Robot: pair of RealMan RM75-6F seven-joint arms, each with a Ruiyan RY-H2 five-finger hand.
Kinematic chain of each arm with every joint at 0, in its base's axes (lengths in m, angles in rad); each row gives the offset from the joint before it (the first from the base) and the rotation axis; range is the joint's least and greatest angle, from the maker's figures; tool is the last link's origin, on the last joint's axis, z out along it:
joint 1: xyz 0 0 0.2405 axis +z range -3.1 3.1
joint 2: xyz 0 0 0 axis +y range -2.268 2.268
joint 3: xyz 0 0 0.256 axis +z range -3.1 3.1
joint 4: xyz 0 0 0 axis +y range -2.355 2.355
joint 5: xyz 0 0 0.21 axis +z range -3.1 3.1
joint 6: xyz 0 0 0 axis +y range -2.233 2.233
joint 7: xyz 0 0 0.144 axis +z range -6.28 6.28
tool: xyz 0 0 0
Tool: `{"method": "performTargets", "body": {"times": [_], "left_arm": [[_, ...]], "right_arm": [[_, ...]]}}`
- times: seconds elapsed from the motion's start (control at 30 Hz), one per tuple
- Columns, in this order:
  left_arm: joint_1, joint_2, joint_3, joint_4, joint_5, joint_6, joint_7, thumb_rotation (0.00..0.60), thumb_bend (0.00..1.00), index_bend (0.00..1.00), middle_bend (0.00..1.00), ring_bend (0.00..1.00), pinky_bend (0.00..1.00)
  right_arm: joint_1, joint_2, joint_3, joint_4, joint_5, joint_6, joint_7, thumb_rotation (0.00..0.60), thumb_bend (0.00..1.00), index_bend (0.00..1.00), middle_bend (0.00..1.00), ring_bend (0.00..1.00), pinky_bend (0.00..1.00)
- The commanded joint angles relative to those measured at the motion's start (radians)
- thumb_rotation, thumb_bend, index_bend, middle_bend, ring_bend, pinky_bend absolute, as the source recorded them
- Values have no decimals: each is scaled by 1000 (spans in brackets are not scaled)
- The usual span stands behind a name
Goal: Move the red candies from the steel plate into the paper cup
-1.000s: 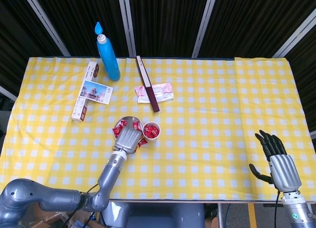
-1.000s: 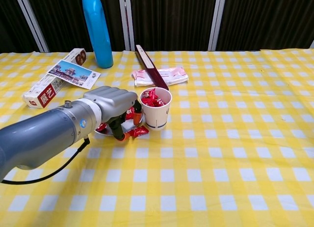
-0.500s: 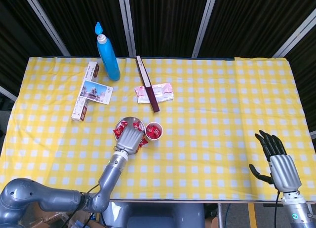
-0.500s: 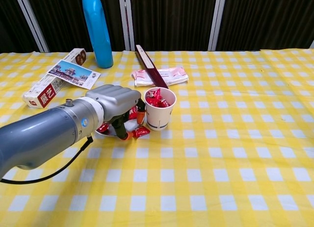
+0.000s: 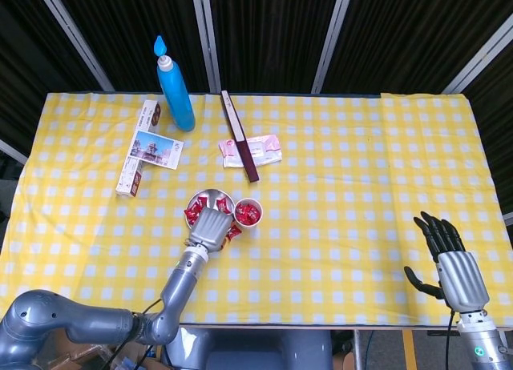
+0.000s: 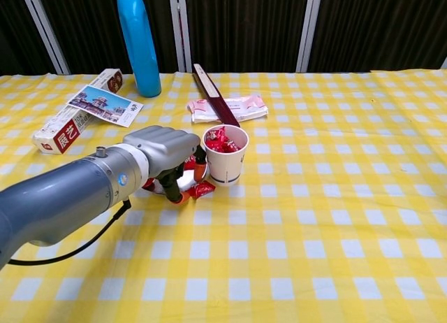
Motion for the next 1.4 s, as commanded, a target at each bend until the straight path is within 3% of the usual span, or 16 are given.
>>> {"method": "performTargets", "body": {"times": [0.03,0.47,1.4], "left_arm": [[0,-3,0,0,2,2,-2,600,366,412,964,987,1000],[6,28,1,-56,10,21,4,600,366,409,964,987,1000],[8,-8,5,-23,20,19,-9,600,366,403,965,987,1000]], "right_arm": [[0,0,0,0,0,0,0,600,388,0,0,0,0],[0,1,-2,-1,-3,0,-1,600,388,0,0,0,0],[-3,5,-4,-6,-2,0,5,600,388,0,0,0,0]]}}
